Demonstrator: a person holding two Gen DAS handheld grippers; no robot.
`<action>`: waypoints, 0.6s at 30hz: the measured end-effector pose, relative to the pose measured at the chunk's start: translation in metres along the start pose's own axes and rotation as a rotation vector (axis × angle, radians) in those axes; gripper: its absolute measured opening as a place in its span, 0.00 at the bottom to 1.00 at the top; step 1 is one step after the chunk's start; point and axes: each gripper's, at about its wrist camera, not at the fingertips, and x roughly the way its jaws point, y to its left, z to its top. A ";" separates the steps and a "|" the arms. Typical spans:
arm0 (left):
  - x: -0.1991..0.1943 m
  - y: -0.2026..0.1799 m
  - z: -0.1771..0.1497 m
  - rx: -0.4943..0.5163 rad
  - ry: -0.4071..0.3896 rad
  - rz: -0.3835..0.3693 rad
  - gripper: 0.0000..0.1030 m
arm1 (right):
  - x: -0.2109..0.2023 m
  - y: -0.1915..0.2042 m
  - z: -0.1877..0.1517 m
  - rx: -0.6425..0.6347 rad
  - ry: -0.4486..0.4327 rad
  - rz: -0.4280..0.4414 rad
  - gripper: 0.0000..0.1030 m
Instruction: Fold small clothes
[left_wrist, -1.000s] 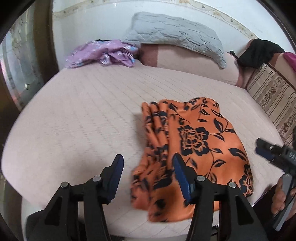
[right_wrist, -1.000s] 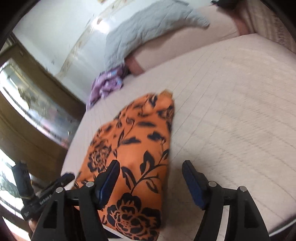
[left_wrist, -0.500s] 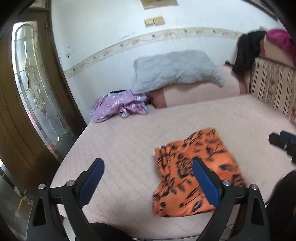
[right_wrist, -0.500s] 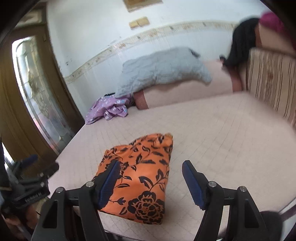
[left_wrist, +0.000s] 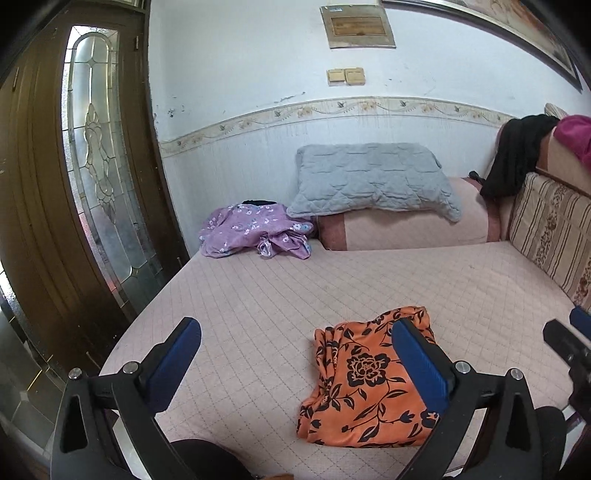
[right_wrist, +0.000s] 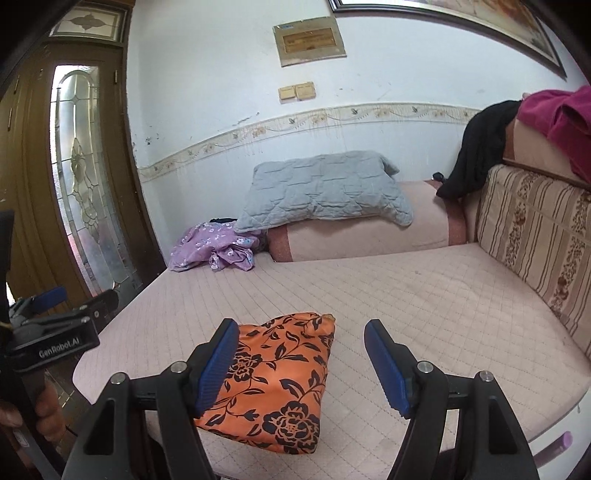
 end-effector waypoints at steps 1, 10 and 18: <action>-0.001 0.000 0.000 -0.002 -0.002 0.002 1.00 | 0.000 0.002 -0.001 -0.004 -0.001 0.001 0.72; -0.012 0.005 0.003 -0.014 -0.014 0.007 1.00 | -0.001 0.015 -0.005 -0.025 0.016 0.006 0.72; -0.007 0.011 -0.001 -0.026 0.008 0.003 1.00 | 0.002 0.031 -0.008 -0.061 0.031 0.022 0.72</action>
